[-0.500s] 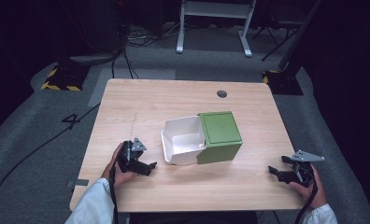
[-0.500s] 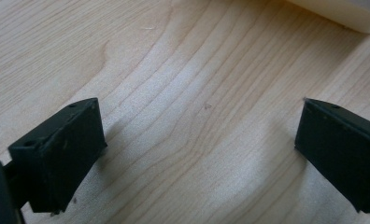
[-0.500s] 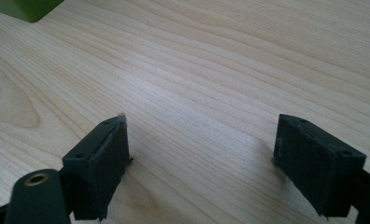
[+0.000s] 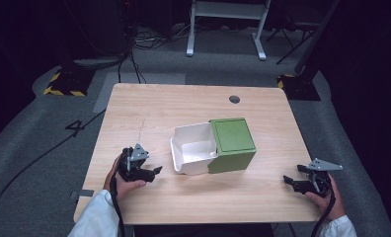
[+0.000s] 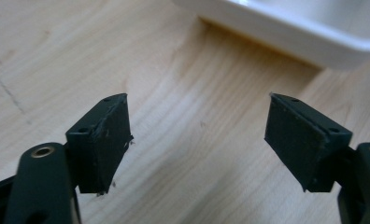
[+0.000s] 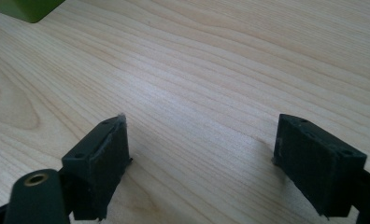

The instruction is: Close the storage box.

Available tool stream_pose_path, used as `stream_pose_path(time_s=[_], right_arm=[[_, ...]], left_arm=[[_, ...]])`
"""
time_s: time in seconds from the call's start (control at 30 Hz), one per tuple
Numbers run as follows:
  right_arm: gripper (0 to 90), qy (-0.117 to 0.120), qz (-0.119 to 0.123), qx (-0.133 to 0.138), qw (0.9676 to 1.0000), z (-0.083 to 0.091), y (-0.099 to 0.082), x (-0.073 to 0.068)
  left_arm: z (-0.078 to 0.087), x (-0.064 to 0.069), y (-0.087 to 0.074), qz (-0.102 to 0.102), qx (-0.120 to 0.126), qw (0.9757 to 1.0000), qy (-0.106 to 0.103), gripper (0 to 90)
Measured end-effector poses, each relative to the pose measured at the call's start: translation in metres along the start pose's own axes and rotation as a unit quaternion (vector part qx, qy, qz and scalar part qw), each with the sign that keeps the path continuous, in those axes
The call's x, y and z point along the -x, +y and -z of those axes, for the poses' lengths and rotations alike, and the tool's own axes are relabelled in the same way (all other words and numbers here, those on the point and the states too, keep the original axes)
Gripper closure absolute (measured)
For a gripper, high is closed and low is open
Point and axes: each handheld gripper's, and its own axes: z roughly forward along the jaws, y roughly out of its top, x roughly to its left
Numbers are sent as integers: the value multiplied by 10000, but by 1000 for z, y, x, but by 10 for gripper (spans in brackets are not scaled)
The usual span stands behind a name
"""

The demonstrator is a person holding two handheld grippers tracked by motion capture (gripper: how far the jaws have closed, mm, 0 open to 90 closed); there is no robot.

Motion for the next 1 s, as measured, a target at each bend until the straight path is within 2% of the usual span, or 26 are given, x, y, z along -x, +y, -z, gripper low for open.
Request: stream_pose_path(time_s=[0.03,0.17,0.3,0.37,0.4,0.5,0.57,0.67,0.77,0.87,0.9,0.97,1.0], right_arm=[[178,0,0,0,10000,0,0,0],[178,1,4,1,10000,0,0,0],[178,2,-1,0,10000,0,0,0],[178,2,-1,0,10000,0,0,0],[178,2,0,0,10000,0,0,0],[178,3,0,0,10000,0,0,0],[178,2,-2,-1,10000,0,0,0],[178,3,0,-1,10000,0,0,0],[178,3,-1,0,10000,0,0,0],[178,3,-1,-1,10000,0,0,0],[178,3,-2,0,10000,0,0,0],[178,1,0,0,10000,0,0,0],[178,1,0,0,10000,0,0,0]], left_arm=[[2,-1,2,84,88,9999,42,232],[6,-1,14,166,315,9993,138,239],[10,-1,19,166,372,9990,190,238],[12,-3,22,219,436,9986,221,237],[13,-2,24,355,519,9978,231,237],[12,-2,28,361,517,9977,262,236],[10,2,34,457,569,9971,238,237],[8,3,39,425,602,9970,229,237],[2,6,45,458,611,9970,113,237],[-8,7,49,458,502,9977,45,237],[-14,7,50,515,447,9977,16,225],[-23,6,50,499,350,9981,38,209],[-27,4,49,637,398,9972,-21,209]])
